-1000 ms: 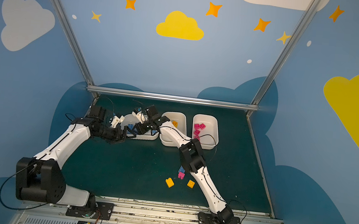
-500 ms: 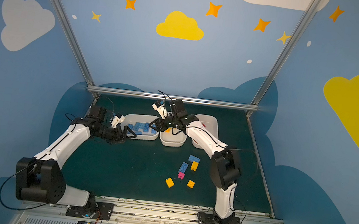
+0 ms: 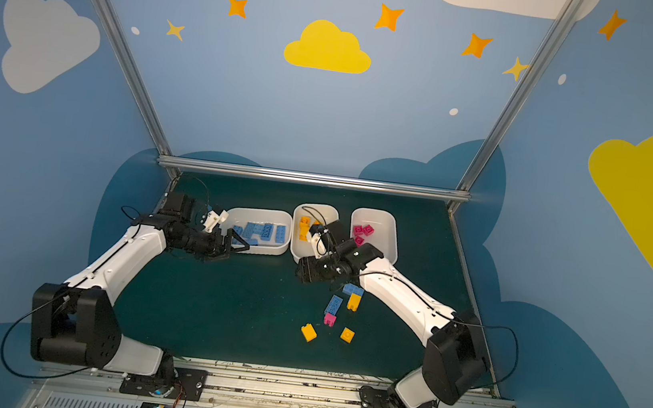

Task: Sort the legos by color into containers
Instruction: 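Move the right gripper to the pile and grasp a yellow 2x1 brick, then carry the yellow brick into the middle bin and open the right gripper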

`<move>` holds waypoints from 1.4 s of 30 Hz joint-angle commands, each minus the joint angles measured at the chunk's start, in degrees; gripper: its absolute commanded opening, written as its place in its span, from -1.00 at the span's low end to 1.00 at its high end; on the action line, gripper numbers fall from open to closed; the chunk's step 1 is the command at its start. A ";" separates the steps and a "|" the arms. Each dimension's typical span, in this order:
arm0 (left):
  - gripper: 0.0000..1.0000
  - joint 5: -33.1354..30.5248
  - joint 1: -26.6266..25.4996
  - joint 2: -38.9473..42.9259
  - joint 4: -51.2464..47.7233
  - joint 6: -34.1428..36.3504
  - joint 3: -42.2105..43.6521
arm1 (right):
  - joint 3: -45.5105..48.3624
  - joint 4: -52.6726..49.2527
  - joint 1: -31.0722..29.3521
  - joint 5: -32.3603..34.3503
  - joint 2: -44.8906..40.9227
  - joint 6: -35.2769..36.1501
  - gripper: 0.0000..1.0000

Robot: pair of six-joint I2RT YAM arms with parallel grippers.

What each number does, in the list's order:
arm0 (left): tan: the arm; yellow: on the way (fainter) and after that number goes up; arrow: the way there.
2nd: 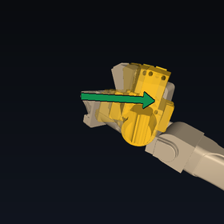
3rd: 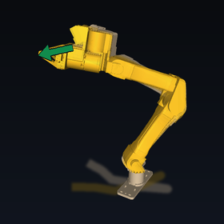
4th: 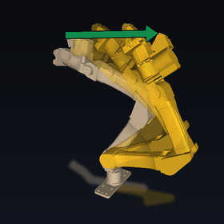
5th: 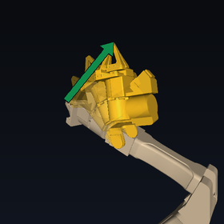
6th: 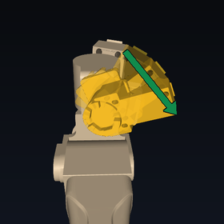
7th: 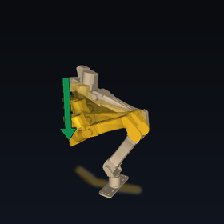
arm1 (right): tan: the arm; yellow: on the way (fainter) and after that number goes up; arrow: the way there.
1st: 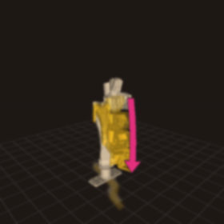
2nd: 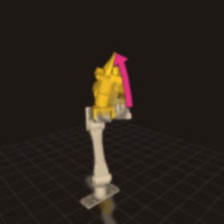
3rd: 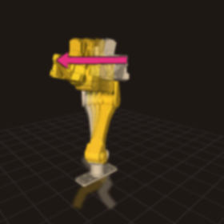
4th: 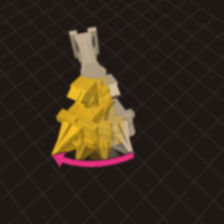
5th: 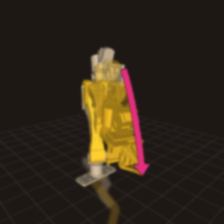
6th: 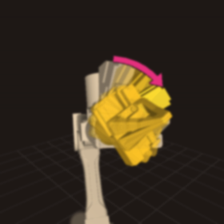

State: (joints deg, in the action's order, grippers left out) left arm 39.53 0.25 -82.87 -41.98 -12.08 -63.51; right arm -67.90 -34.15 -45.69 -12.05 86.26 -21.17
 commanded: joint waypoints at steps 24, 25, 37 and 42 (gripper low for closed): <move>0.99 0.55 -0.33 0.08 0.49 0.07 0.93 | 11.03 -6.40 -15.82 14.23 11.61 0.80 0.17; 0.99 0.56 -0.34 0.02 0.41 0.16 0.93 | 10.88 -6.17 -15.91 14.33 12.05 0.90 0.13; 1.00 1.96 -0.47 0.60 0.93 -0.47 1.81 | 5.94 -12.25 -14.11 20.31 10.79 1.22 -0.44; 0.99 3.35 -0.74 0.91 1.45 -1.26 1.16 | 0.99 -12.98 -6.04 17.00 6.15 3.67 -0.45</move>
State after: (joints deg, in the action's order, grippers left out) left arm 40.91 -0.16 -82.94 -40.93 -12.91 -62.13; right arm -62.85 -45.54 -55.66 5.78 95.81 -19.27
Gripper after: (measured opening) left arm 0.996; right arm 0.334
